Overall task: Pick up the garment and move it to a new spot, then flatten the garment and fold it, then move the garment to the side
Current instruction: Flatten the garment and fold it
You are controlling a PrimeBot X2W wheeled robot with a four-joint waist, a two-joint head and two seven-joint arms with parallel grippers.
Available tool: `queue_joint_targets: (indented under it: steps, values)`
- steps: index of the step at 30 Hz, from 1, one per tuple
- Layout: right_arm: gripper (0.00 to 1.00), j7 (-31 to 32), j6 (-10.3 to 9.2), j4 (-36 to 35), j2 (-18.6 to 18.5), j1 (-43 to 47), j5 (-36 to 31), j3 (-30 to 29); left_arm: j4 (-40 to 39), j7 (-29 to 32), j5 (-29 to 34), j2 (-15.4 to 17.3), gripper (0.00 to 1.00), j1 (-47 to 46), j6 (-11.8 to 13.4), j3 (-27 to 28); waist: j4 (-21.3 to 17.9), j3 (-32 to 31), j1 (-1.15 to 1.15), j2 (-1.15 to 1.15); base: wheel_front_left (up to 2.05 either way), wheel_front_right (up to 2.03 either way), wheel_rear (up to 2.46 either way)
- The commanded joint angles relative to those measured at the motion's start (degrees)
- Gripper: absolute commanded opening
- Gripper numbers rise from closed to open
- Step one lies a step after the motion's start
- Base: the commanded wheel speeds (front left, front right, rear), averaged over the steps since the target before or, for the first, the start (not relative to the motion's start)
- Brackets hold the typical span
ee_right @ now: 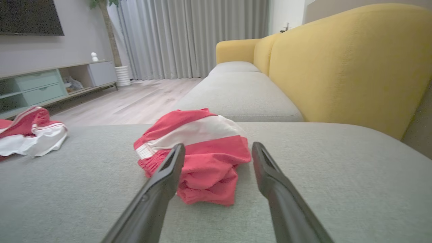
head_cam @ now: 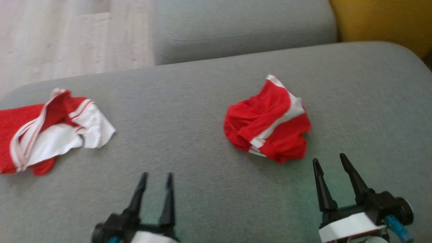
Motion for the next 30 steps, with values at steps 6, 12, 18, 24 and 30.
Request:
queue_joint_targets:
  steps: [6, 12, 18, 24, 30]
  values:
    - [1.0, -0.2, -0.04, -3.1, -0.3, -4.7, -0.3, 2.9, 6.0, -0.3, -12.6, -0.4, 1.0, -10.8, -5.6, -8.3, -6.7, 4.8, -0.01, 0.0, 0.0, 0.0, 0.0]
    - [1.0, -0.2, -0.04, -3.6, -0.3, -6.7, -0.2, 3.9, 12.6, 2.2, -27.0, -0.4, 1.0, -19.3, -7.8, -17.1, -10.6, 8.3, -0.01, 0.0, 0.0, 0.0, 0.0]
    - [1.0, -0.2, -0.04, -3.9, -0.3, -7.7, 0.4, 4.6, 15.4, 3.0, -34.9, -0.4, 1.0, -25.0, -8.6, -22.0, -13.9, 10.4, -0.01, 0.0, 0.0, 0.0, 0.0]
    - [1.0, -0.2, -0.04, -3.9, -0.3, -7.9, 0.8, 4.6, 17.6, 1.6, -37.1, -0.4, 1.0, -28.0, -8.7, -22.9, -15.5, 10.9, -0.01, 0.0, 0.0, 0.0, 0.0]
    - [1.0, -0.2, -0.04, -3.7, -0.3, -7.4, 0.7, 4.8, 18.9, 0.2, -37.5, -0.4, 0.96, -29.5, -8.8, -23.1, -16.2, 10.6, -0.01, 0.0, 0.0, 0.0, 0.0]
